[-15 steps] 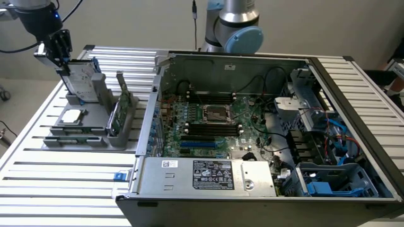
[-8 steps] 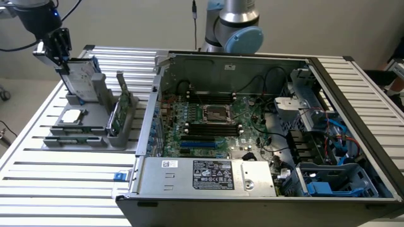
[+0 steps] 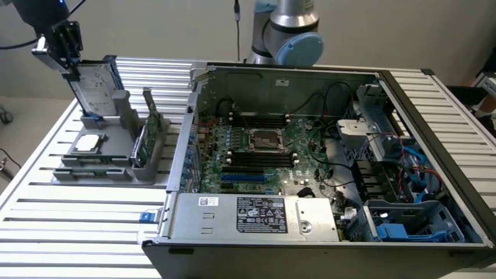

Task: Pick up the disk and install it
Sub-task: 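Pick up the disk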

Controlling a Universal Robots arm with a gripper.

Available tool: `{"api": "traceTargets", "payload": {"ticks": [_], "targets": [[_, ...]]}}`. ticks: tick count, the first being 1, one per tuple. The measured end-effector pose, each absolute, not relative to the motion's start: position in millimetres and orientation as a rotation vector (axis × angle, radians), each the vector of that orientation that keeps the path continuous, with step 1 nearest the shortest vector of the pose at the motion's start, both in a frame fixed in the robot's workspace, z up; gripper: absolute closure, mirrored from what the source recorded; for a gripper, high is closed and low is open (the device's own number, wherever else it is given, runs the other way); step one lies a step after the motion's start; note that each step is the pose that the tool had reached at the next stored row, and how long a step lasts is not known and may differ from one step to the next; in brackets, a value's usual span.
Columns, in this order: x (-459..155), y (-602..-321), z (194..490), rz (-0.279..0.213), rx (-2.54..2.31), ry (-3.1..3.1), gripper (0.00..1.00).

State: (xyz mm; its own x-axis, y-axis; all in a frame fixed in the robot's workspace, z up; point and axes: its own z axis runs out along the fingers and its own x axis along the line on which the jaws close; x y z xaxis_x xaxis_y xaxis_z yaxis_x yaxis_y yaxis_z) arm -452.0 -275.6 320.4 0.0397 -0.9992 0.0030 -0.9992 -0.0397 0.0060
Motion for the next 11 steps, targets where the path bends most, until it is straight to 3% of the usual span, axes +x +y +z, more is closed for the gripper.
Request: {"api": "traceTargets", "payload": {"ticks": [11], "targets": [[-450.7,-275.6,370.5,-0.003,2.261,-2.172,0.67]]}}
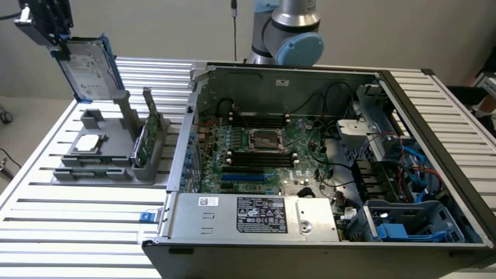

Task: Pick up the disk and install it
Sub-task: 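Pick up the disk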

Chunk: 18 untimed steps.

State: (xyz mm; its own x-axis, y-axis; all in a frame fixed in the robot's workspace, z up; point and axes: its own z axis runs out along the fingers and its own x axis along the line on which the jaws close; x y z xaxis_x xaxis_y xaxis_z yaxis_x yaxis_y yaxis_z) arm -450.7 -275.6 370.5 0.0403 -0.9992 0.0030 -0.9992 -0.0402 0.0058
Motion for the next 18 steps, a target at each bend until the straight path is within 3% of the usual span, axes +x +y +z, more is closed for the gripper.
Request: {"api": "traceTargets", "payload": {"ticks": [18], "targets": [[-428.6,-278.0,452.3,-0.015,2.287,-2.154,0.67]]}}
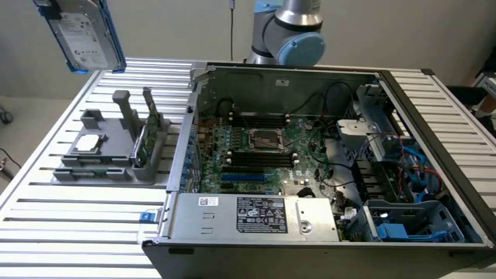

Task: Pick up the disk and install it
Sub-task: 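Pick up the disk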

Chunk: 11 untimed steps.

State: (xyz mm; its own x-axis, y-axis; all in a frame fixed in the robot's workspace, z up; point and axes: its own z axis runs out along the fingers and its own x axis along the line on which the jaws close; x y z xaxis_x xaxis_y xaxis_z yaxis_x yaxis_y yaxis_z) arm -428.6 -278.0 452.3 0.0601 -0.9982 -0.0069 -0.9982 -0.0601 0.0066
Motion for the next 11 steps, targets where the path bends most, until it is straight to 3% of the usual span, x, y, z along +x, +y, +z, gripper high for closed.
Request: {"api": "traceTargets", "payload": {"ticks": [11], "targets": [[-382.2,-281.2,482.9,-0.03,2.286,-2.142,0.67]]}}
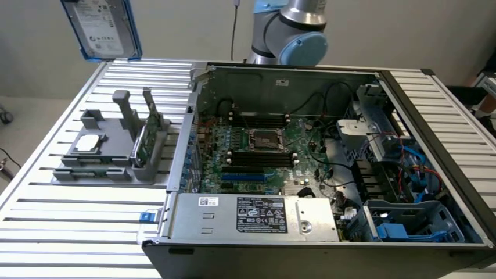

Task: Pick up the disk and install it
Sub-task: 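Pick up the disk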

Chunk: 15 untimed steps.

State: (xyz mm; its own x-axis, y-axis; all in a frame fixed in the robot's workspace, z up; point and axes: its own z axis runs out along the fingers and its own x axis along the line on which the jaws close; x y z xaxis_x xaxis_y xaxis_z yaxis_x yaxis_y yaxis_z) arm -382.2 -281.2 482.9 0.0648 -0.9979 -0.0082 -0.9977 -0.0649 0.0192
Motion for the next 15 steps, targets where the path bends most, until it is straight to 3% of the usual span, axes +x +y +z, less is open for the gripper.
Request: {"api": "traceTargets", "payload": {"ticks": [15], "targets": [[-314.1,-290.0,494.1,-0.044,2.28,-2.137,0.67]]}}
